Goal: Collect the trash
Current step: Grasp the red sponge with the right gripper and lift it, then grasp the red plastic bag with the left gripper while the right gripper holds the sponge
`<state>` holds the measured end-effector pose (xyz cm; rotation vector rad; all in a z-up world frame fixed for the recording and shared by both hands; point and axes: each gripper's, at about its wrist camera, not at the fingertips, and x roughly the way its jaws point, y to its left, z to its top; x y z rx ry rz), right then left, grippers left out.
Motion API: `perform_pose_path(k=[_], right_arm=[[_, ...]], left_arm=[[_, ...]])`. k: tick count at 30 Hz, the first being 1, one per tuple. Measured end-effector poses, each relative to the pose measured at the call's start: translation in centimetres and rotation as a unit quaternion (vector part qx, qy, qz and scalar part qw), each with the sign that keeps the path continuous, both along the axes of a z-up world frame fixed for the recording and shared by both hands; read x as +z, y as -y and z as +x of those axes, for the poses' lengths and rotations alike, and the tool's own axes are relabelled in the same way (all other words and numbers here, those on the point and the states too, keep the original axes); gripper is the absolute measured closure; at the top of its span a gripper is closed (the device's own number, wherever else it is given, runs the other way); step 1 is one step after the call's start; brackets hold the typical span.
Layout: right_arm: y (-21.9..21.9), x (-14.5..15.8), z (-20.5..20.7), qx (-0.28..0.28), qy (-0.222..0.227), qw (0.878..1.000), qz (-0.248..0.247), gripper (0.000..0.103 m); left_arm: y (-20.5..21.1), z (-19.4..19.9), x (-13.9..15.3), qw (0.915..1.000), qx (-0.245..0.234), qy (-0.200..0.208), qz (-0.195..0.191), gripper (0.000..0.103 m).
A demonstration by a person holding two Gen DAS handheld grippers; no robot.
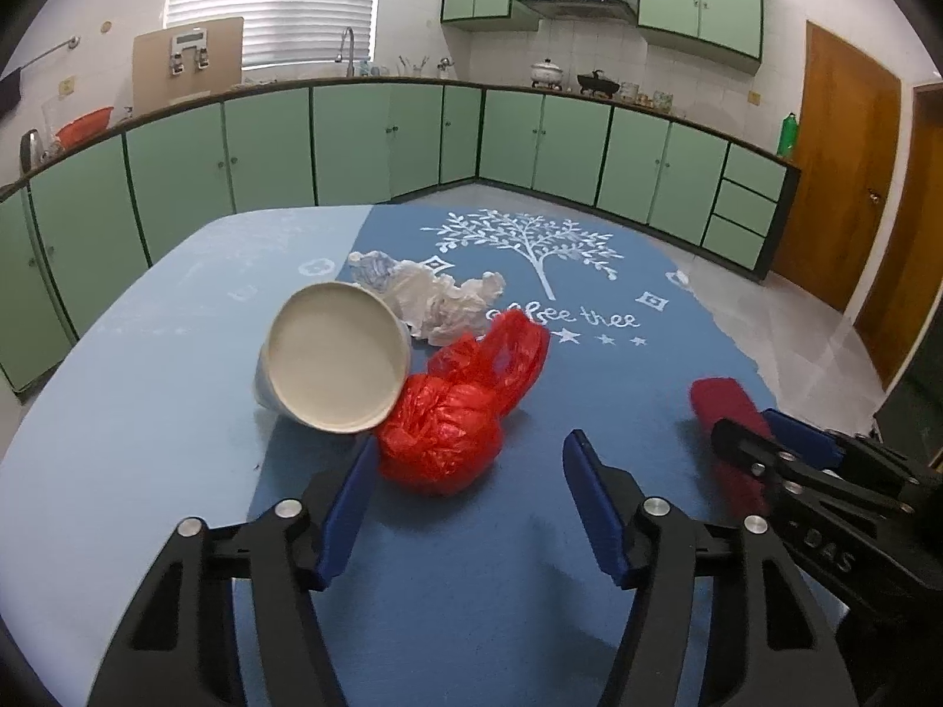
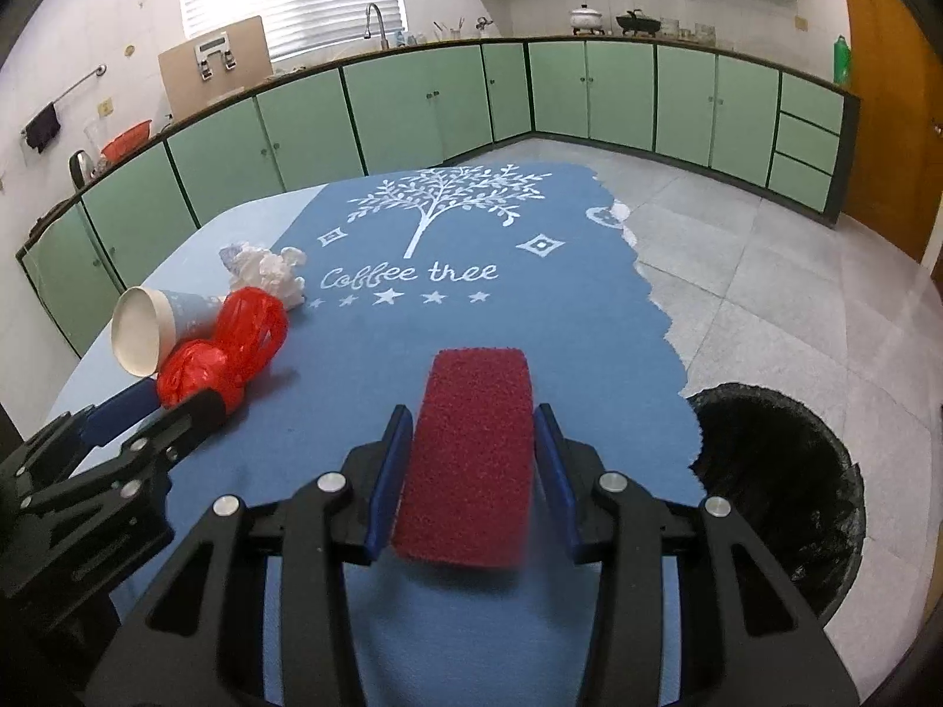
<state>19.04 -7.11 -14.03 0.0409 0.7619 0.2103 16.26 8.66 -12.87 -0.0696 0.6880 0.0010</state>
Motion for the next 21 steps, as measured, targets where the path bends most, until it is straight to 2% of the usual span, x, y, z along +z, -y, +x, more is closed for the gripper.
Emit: perform_pose_path(k=[2, 4, 5, 6, 12, 17, 18, 21], right_arm=[[0.1, 0.0, 0.0, 0.001, 0.003, 1.0, -0.001, 0.062], [0.2, 0.0, 0.1, 0.001, 0.002, 1.0, 0.002, 0.062], [0.2, 0.0, 0.1, 0.002, 0.001, 1.0, 0.003, 0.062], [0.1, 0.0, 0.2, 0.003, 0.002, 1.0, 0.003, 0.062], [0.0, 0.2, -0.2, 0.005, 0.01, 1.0, 0.001, 0.062], [0.1, 1.0, -0.8, 0.006, 0.026, 1.0, -0.003, 0.062], [0.2, 1.2, -0.8, 0.005, 0.029, 1.0, -0.003, 0.062], [0.6, 1.9, -1.2, 0.002, 0.038, 0.999, -0.001, 0.062]], left_arm=[[-0.2, 0.8, -0.1, 0.9999, 0.009, -0.007, -0.001, 0.043], [-0.4, 1.4, -0.3, 0.9998, 0.016, -0.011, -0.002, 0.05], [-0.4, 1.6, -0.3, 0.9997, 0.019, -0.014, -0.003, 0.061], [-0.6, 1.8, -0.4, 0.9996, 0.022, -0.016, -0.004, 0.066], [-0.3, 0.6, 0.1, 0.9998, 0.02, 0.008, 0.002, 0.076], [-0.2, -0.8, 0.8, 0.9998, 0.011, 0.016, -0.01, 0.081], [-0.2, -1.0, 0.9, 0.9997, 0.009, 0.018, -0.012, 0.085], [0.4, -1.8, 1.5, 0.9996, -0.005, 0.023, -0.011, 0.086]])
